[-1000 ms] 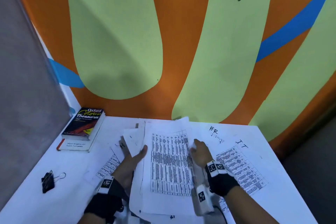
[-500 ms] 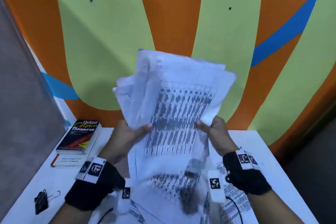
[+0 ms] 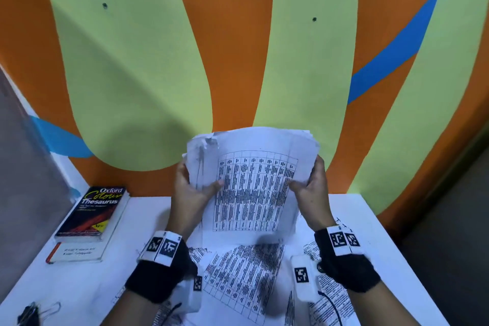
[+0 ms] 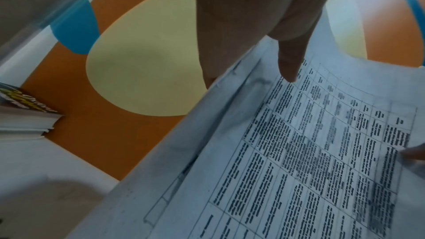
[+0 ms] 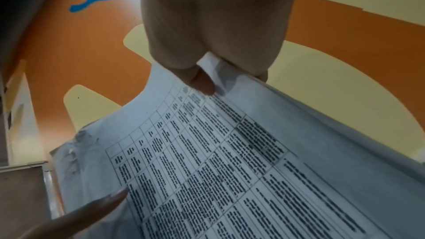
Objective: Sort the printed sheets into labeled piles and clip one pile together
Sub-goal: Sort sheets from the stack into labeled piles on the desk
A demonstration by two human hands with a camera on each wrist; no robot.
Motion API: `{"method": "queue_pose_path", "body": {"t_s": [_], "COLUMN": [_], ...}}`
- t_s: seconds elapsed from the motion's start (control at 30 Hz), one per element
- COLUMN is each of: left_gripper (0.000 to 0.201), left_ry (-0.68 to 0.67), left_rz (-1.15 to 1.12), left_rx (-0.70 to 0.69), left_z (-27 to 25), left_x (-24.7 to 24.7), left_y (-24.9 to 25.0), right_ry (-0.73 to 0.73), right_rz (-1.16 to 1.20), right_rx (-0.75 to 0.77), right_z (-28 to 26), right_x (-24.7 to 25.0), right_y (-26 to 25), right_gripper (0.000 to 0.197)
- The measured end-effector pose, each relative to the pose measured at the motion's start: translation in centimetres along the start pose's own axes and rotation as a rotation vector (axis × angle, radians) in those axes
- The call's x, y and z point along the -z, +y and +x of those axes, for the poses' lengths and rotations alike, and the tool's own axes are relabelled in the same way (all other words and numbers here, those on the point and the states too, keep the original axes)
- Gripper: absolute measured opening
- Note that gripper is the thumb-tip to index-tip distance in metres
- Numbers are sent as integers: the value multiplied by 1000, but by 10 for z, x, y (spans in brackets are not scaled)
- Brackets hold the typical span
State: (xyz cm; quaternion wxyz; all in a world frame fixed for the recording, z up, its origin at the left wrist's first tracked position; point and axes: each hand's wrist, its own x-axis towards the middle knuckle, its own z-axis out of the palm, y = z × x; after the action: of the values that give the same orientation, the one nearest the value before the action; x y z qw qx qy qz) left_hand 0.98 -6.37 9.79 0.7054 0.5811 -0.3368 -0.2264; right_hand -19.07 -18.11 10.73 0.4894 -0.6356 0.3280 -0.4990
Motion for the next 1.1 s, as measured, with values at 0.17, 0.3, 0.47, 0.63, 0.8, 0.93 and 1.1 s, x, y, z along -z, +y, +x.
{"method": "queue_pose_path", "body": {"t_s": [0.17, 0.3, 0.47, 0.63, 0.8, 0.93, 1.1], "left_gripper": [67, 70, 26, 20, 32, 36, 38], "left_ry": [54, 136, 105, 103, 95, 55, 85], "left_rz": [4, -24, 143, 31, 26, 52, -59], "left_rx": [-70, -70, 49, -34, -48, -19, -105], "left_z": [8, 10, 4, 6, 4, 1, 10], "left_x": [-24, -31, -11, -21, -11, -18, -16], "left_y": [3, -2, -28, -1, -3, -11, -1], "right_ry": [25, 44, 40, 50, -37, -22, -17], "right_rz": [27, 21, -114, -165, -145, -128, -70], "right_rx": [92, 145, 13, 175, 103, 15, 106], "right_z": [12, 18, 15, 11, 3, -5, -1], "right_x": [-20, -29, -17, -26, -20, -20, -19], "right_y": [-8, -10, 20, 4, 2, 22, 6], "right_gripper": [81, 73, 29, 12, 63, 43, 36]}}
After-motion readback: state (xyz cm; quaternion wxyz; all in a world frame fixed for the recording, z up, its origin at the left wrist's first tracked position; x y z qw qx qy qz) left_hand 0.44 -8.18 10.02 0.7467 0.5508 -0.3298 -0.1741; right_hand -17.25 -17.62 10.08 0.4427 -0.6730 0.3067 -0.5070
